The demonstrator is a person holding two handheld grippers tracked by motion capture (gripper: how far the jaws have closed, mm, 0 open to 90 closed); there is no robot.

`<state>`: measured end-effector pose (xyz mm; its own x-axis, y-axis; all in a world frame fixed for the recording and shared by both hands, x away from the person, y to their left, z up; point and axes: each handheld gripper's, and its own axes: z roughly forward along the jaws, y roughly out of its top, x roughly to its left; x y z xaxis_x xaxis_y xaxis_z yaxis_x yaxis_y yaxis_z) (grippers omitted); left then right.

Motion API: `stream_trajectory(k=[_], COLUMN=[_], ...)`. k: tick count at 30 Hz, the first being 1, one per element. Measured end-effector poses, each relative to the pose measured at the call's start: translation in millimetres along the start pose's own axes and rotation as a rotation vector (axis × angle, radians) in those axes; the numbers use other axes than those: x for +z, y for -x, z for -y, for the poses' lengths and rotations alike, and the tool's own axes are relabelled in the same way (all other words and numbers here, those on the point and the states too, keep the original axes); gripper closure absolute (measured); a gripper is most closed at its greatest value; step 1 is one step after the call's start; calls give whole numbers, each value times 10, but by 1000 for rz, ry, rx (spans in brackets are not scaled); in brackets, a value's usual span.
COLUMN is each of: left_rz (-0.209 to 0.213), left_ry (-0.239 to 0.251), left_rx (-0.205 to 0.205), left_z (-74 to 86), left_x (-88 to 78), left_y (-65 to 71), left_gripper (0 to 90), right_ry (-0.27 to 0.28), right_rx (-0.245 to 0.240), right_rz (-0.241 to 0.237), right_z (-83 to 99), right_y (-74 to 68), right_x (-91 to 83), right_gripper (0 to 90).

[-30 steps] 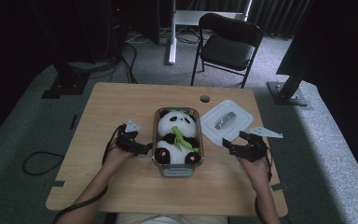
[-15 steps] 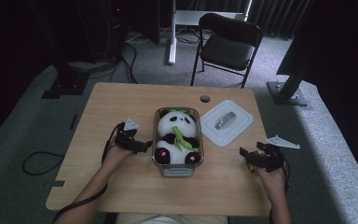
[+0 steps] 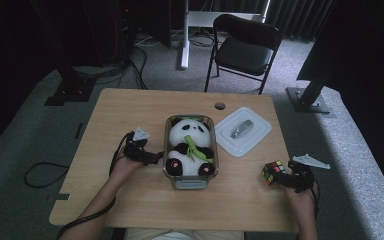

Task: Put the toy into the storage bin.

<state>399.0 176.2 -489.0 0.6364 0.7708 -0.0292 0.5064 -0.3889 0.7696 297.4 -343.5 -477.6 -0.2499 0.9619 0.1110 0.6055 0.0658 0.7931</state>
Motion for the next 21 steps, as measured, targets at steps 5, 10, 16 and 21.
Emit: stream_trajectory(k=[5, 10, 16, 21], left_rz=[0, 4, 3, 4], left_ry=[-2, -5, -5, -2], left_rx=[0, 5, 1, 2], left_z=[5, 9, 11, 4], left_x=[0, 4, 11, 1], left_y=[3, 18, 18, 18], left_gripper=[10, 9, 10, 10], right_ry=[-20, -51, -67, -77], right_rx=[15, 16, 11, 9], right_rz=[-1, -27, -20, -30], right_z=[99, 173, 200, 227], right_y=[36, 8, -2, 8], right_x=[34, 95, 154, 164], right_gripper=[126, 127, 146, 180])
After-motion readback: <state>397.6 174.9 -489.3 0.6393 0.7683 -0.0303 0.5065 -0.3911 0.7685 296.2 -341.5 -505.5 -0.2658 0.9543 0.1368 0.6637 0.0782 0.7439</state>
